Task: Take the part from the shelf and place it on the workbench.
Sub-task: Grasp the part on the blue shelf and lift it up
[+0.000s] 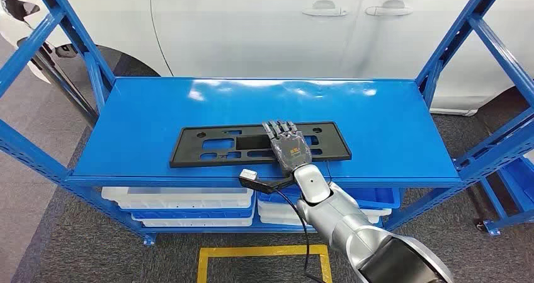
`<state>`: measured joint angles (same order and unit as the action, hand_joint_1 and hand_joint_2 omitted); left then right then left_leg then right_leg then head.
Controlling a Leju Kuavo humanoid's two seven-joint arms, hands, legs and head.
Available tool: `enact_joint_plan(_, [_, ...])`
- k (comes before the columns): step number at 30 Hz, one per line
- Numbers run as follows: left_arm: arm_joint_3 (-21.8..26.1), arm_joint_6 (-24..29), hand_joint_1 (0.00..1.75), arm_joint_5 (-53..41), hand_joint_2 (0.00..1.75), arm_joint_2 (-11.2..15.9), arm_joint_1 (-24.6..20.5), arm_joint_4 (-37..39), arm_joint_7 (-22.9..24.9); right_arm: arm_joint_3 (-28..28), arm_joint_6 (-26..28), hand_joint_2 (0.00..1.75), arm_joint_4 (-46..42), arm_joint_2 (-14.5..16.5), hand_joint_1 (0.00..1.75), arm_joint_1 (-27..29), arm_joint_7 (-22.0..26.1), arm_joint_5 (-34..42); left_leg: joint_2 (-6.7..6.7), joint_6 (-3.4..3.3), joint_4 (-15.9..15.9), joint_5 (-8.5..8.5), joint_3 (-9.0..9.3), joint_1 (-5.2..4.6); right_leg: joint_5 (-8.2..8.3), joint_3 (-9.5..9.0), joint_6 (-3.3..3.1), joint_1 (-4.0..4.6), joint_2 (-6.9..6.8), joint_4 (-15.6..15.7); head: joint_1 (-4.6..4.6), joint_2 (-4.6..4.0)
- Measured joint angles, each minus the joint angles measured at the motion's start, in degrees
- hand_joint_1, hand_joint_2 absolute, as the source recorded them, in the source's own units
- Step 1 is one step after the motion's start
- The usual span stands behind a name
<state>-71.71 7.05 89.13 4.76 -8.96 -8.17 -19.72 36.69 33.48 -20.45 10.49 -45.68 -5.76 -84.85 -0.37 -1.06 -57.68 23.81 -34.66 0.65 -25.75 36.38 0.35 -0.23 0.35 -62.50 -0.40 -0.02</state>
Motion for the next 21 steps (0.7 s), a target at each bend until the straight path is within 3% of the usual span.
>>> enact_joint_plan(3, [0.0,0.0,0.0,0.0,0.0,-0.1,0.0,0.0,-0.1,-0.2,0.0,1.75,0.0,0.0,1.75,-0.1,0.0,0.0,-0.02,0.44,-0.2,0.24,0.0,-0.31,0.83,-1.61,-0.35,0.35,-0.08,3.9,-0.01,0.0])
enact_joint_plan(7, [0.0,0.0,0.0,0.0,0.0,0.0,-0.1,0.0,-0.1,-0.4,0.0,1.75,0.1,0.1,1.75,-0.1,0.2,-0.1,0.04,1.69,-0.8,0.97,-0.15,-0.2,1.09,-2.07,-1.19,0.19,-0.01,5.0,-0.01,0.0])
enact_joint_plan(9, [0.0,0.0,0.0,0.0,0.0,0.0,-0.1,0.0,-0.1,-0.4,0.0,1.75,0.2,0.2,1.75,-0.2,0.3,-0.2,0.06,2.29,-5.5,3.8,-2.17,0.01,1.26,-2.39,-1.65,-0.05,-0.13,5.5,-0.01,0.0])
enact_joint_plan(11, [0.0,0.0,0.0,0.0,0.0,-0.1,-0.1,0.0,-0.1,-0.4,-0.1,1.75,0.2,0.3,1.75,-0.1,0.3,-0.2,0.06,2.8,-13.2,7.35,-5.76,0.14,1.21,-2.42,-1.81,-0.02,-0.18,5.5,-0.01,0.0])
enact_joint_plan(12, [0.0,0.0,0.0,0.0,0.0,-0.1,0.0,0.0,-0.1,-0.4,-0.1,1.75,0.2,0.3,1.75,-0.1,0.4,-0.2,0.07,2.97,-15.9,8.05,-7.04,0.19,1.19,-2.44,-1.81,-0.01,-0.19,5.5,-0.01,0.0])
enact_joint_plan(13, [0.0,0.1,0.0,0.0,0.0,-0.1,0.0,0.0,-0.1,-0.4,-0.1,1.75,0.2,0.3,1.75,-0.1,0.4,-0.2,0.07,3.08,-16.5,7.66,-7.36,0.24,1.15,-2.51,-1.77,-0.03,-0.17,5.4,-0.01,0.0])
enact_joint_plan(14, [0.0,0.1,0.0,0.0,0.0,0.0,0.0,0.0,-0.1,-0.4,-0.1,1.75,0.3,0.4,1.75,-0.1,0.4,-0.2,0.07,3.13,-14.6,6.13,-6.43,0.32,1.07,-2.63,-1.67,-0.07,-0.15,5.4,-0.01,0.0])
enact_joint_plan(15, [0.0,0.1,0.0,0.0,0.0,0.0,0.0,0.0,-0.1,-0.4,-0.1,1.75,0.3,0.4,1.75,-0.1,0.4,-0.2,0.09,3.14,-10.7,3.96,-4.5,0.44,0.93,-2.79,-1.5,-0.11,-0.14,5.3,-0.01,0.0])
enact_joint_plan(17, [0.0,0.0,0.0,0.0,0.0,0.0,-0.1,0.0,-0.1,-0.5,-0.1,1.75,0.3,0.4,1.75,-0.1,0.4,-0.2,0.03,2.83,-3.0,1.14,-0.6,0.52,0.61,-2.88,-1.01,0.05,-0.07,5.0,-0.01,0.0])
enact_joint_plan(18, [0.0,0.0,0.0,0.0,0.0,0.0,-0.1,0.0,-0.2,-0.6,-0.1,1.75,0.3,0.4,1.75,-0.2,0.5,-0.2,0.0,2.49,-1.0,0.72,0.36,0.48,0.54,-2.8,-0.74,0.17,-0.03,4.9,-0.01,0.0])
enact_joint_plan(21, [0.0,-0.3,0.0,0.0,0.0,0.0,0.0,0.0,-1.0,-0.9,0.0,1.75,0.3,0.4,1.75,-0.2,0.5,-0.2,-0.01,1.2,-0.3,0.78,0.48,0.32,0.53,-2.54,0.08,0.27,0.06,4.8,-0.01,0.0])
